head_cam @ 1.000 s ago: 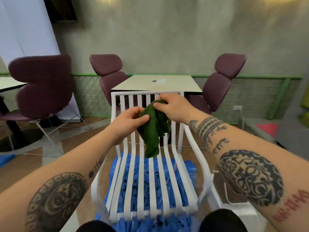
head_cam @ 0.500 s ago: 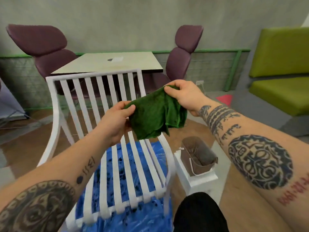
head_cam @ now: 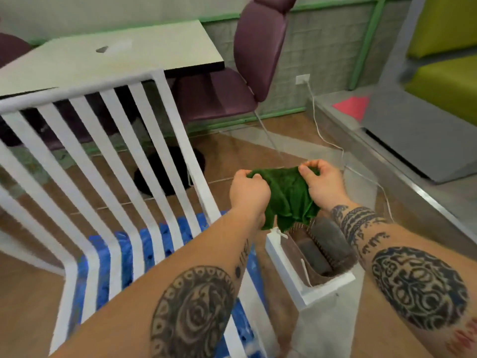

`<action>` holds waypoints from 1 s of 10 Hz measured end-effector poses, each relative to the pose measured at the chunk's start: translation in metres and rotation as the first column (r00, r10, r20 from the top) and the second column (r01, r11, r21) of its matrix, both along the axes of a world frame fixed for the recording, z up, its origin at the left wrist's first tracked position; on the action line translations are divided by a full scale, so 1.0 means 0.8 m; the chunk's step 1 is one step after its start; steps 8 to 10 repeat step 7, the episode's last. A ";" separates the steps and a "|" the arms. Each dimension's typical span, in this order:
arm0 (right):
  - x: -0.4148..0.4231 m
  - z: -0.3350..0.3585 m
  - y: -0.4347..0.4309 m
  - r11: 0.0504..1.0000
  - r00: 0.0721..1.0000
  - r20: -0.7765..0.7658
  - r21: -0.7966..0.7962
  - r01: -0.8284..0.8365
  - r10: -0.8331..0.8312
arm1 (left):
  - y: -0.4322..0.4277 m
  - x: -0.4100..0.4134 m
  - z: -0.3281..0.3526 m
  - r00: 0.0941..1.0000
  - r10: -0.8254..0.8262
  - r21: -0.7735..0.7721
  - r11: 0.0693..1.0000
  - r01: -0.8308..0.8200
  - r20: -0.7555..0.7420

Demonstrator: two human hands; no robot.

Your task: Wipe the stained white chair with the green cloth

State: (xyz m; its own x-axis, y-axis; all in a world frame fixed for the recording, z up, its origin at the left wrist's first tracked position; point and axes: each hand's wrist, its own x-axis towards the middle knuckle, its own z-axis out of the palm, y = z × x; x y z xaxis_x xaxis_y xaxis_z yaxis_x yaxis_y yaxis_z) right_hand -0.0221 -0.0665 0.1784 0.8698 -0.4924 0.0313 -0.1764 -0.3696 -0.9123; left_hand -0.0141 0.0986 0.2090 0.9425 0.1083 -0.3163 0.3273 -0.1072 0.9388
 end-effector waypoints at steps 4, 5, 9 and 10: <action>0.065 -0.179 -0.079 0.988 0.800 -0.596 -0.064 -0.138 0.073 | -0.083 0.064 -0.225 0.763 0.019 -0.039 0.998 -0.057 -0.646; 0.063 -0.228 -0.081 0.978 0.750 -0.657 -0.104 -0.179 0.067 | -0.090 0.049 -0.293 0.699 0.082 -0.029 0.989 -0.145 -0.710; 0.032 -0.260 -0.068 0.997 0.785 -0.617 -0.082 0.015 -0.062 | -0.097 0.051 -0.288 0.643 -0.018 0.024 0.998 0.056 -0.766; 0.032 -0.260 -0.068 0.997 0.785 -0.617 -0.082 0.015 -0.062 | -0.097 0.051 -0.288 0.643 -0.018 0.024 0.998 0.056 -0.766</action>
